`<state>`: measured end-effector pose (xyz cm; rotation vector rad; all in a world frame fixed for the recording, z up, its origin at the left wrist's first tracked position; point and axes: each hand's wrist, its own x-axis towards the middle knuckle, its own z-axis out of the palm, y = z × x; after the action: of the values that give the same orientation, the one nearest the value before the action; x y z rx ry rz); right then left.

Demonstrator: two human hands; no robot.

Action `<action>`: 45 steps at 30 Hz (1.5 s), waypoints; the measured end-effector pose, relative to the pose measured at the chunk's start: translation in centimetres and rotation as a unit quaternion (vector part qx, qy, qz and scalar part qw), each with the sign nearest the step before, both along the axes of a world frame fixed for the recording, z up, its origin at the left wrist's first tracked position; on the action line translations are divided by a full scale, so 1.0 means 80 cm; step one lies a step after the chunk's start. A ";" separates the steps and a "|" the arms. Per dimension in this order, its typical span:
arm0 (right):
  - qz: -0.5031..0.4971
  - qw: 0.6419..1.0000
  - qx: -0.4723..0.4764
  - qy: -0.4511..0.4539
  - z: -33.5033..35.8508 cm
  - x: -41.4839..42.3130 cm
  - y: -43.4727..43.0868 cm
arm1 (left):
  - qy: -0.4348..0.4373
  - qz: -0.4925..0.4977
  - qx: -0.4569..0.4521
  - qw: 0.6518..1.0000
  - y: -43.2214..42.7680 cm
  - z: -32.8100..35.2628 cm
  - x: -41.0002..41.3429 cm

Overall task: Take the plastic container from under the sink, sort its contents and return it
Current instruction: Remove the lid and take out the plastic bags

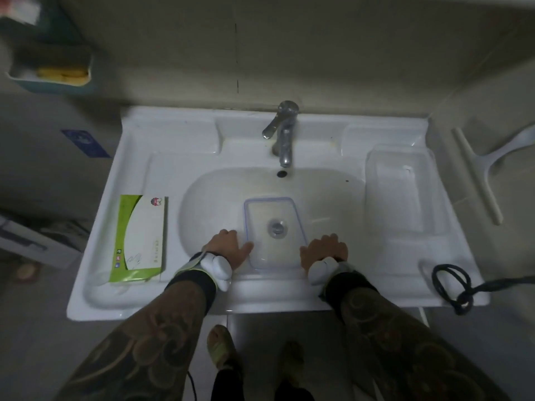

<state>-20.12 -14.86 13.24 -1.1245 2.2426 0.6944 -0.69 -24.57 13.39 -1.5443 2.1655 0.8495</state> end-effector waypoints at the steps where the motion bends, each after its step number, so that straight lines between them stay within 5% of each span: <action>1: 0.002 1.000 0.014 0.017 0.004 0.000 -0.005 | 0.008 -0.001 -0.002 1.000 -0.004 0.003 0.003; 11: 0.019 1.000 -0.013 0.015 0.058 0.018 -0.035 | 0.102 0.050 -0.070 0.991 -0.050 0.057 0.071; 18: 0.029 0.996 -0.081 -0.028 0.085 0.085 -0.062 | 0.038 0.129 -0.193 0.972 -0.080 0.061 0.153; 27: 0.092 0.983 -0.131 -0.090 0.106 0.164 -0.107 | -0.052 0.249 -0.158 0.954 -0.068 0.010 0.172; 32: 0.078 0.978 -0.165 -0.100 0.114 0.172 -0.117 | -0.030 0.307 -0.172 0.936 -0.064 0.015 0.163; 35: 0.041 0.970 -0.191 -0.148 0.127 0.175 -0.130 | 0.062 0.378 -0.113 0.917 -0.078 0.040 0.147; 37: 0.006 0.957 -0.218 -0.193 0.137 0.178 -0.139 | 0.202 0.498 -0.016 0.843 -0.098 0.065 0.140; 40: -0.028 0.925 -0.277 -0.256 0.154 0.179 -0.156 | 0.436 0.623 0.172 0.627 -0.122 0.110 0.136; 45: -0.012 0.869 -0.366 -0.332 0.201 0.174 -0.189 | 0.546 0.623 0.269 0.492 -0.138 0.153 0.123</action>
<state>-6.21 -29.96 29.30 -1.3804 1.8900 -0.5725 9.18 -35.60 25.62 -2.2424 0.2116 3.1878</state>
